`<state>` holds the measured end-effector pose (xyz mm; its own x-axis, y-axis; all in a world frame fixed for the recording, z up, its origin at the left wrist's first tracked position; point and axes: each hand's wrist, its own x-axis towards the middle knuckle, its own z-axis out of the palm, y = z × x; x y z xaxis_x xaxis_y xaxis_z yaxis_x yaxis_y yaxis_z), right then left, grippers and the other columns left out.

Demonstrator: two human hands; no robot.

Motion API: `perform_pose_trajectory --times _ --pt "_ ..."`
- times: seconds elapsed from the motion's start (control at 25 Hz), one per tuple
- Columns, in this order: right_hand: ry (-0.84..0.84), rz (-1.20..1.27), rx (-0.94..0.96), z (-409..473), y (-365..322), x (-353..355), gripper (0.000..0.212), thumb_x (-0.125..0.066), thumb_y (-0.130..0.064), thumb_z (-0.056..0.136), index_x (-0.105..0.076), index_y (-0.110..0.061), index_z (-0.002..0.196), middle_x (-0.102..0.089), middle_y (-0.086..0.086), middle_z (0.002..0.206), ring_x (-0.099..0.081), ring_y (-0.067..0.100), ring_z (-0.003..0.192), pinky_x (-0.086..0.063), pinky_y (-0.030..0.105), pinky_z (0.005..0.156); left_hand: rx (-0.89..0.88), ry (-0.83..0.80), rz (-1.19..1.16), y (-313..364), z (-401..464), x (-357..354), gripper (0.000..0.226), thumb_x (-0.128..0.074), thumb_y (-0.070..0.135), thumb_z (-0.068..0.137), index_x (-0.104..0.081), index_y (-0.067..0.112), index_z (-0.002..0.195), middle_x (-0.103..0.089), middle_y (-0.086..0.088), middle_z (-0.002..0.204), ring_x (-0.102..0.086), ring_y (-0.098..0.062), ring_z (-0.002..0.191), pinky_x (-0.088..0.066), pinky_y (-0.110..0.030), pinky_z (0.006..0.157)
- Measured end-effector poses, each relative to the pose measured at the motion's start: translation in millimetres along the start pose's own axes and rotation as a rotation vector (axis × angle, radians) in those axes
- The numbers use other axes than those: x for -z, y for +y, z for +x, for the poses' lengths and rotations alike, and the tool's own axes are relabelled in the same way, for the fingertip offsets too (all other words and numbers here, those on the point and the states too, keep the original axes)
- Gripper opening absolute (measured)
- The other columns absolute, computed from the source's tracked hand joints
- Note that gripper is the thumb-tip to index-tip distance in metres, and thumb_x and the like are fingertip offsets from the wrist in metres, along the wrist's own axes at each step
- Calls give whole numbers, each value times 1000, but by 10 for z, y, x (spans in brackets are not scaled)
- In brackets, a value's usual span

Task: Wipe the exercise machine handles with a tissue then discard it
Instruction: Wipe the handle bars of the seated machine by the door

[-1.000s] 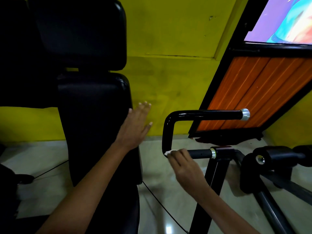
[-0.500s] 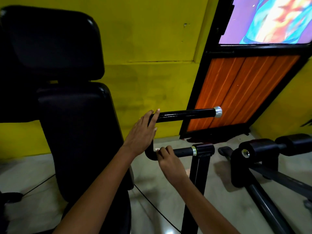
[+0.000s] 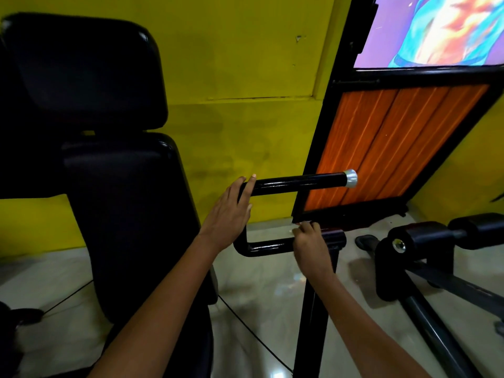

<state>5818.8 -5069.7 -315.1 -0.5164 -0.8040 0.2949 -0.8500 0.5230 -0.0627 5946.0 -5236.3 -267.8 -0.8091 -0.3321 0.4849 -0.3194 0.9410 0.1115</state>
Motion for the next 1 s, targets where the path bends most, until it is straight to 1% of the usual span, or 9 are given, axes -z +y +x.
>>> perform_pose_trajectory --times 0.12,0.2,0.32,0.44,0.6,0.72,0.8,0.88,1.0 --pt "42 157 162 -8 -431 -79 36 -77 6 58 -70 -4 92 -64 10 87 -57 28 83 -51 30 63 7 10 -4 9 4 6 64 -48 19 96 -14 9 150 -40 -18 138 -49 -32 119 -52 -36 87" --pt "22 192 283 -91 -667 -87 36 -79 3 55 -70 -6 88 -63 8 84 -56 25 81 -50 29 65 3 6 1 15 4 7 64 -49 19 96 -14 9 150 -40 -18 138 -49 -32 118 -52 -35 85" --pt "-9 53 373 -163 -593 -36 42 -85 -3 44 -72 -6 84 -63 7 82 -53 24 81 -51 27 61 7 7 9 6 2 19 65 -49 20 96 -15 9 150 -40 -17 138 -50 -30 117 -51 -32 84" --pt "-8 -5 216 -128 -76 16 43 -87 -1 44 -73 -4 84 -65 8 86 -45 25 89 -54 28 58 4 11 9 10 -2 19 65 -49 20 96 -15 8 150 -41 -17 137 -50 -30 118 -51 -33 86" --pt "-150 -59 153 -50 362 62 25 -70 6 70 -70 -1 94 -63 13 94 -52 32 94 -55 39 69 9 22 -12 11 -1 -1 65 -49 18 96 -14 9 150 -41 -19 137 -50 -32 117 -52 -35 87" --pt "-142 45 75 105 158 79 21 -60 8 74 -69 -1 91 -63 15 90 -53 34 89 -49 41 72 5 11 -23 27 -7 16 64 -49 18 96 -15 9 150 -40 -19 138 -49 -32 118 -52 -37 89" --pt "-132 154 152 212 -112 109 27 -61 9 70 -69 -3 93 -64 15 87 -56 35 83 -49 40 66 3 -3 -41 4 -4 48 64 -47 21 97 -14 11 151 -37 -16 141 -46 -31 123 -49 -37 94" --pt "-155 212 258 310 -384 134 30 -61 8 71 -68 -6 97 -66 15 91 -59 37 84 -48 39 68 -4 -30 -85 -43 -7 89 64 -43 27 99 -9 16 152 -31 -12 147 -39 -28 130 -44 -37 100" --pt "-365 259 256 384 -599 69 26 -52 5 81 -59 -3 105 -64 21 105 -59 39 97 -43 38 71 -62 -53 -102 -116 -14 132 65 -41 33 100 -5 19 153 -26 -9 151 -32 -25 137 -40 -37 104"
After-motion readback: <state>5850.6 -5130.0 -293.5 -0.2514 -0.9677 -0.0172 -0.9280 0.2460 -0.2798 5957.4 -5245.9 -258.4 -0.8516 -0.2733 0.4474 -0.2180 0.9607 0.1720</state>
